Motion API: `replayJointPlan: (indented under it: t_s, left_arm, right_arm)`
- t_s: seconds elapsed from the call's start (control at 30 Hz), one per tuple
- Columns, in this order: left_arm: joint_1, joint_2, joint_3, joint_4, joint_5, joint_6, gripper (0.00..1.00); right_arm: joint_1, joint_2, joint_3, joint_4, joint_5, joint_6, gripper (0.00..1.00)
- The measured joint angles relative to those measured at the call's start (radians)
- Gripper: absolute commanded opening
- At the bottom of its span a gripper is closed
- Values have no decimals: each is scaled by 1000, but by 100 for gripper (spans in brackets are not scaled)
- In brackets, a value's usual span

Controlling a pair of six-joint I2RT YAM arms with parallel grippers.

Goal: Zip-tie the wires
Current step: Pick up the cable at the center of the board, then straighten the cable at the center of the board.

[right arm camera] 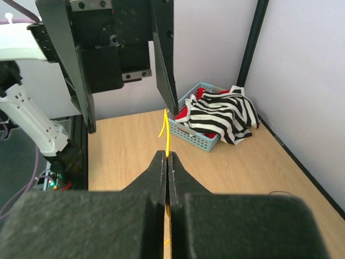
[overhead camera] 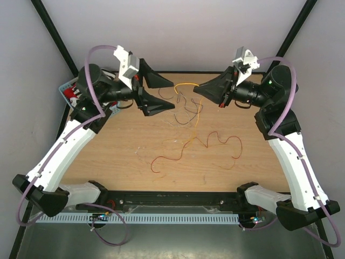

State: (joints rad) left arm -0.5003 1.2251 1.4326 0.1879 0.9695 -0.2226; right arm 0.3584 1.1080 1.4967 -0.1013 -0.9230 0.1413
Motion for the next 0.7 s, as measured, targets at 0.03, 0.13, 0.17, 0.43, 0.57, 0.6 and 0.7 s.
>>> replayJointPlan:
  t_s: [0.03,0.13,0.17,0.43,0.57,0.6,0.7]
  left_arm:
    - [-13,9,3,0,0,11,73]
    - [-34,38,19,0,-2,31,64]
    - [-37,48,26,1,-3,35,61]
    - [-88,118,61,1,-27,71,13]
    - [-99,138,74,1,-31,77,0]
    - [-99,139,74,1,-33,77,0]
    - [-99,140,74,1,-53,74,0]
  right_arm:
    - [0,0,-2,1,-11,4,0]
    - [0,-2,-13,11,-41,16,0]
    - [0,-3,-18,17,-50,18,0]
    - [0,-3,-53,30,-83,22,1]
    - [0,-3,-72,34,-84,24,7]
    - [0,-3,-76,37,-84,24,9]
    - [0,-6,-94,48,-77,28,21]
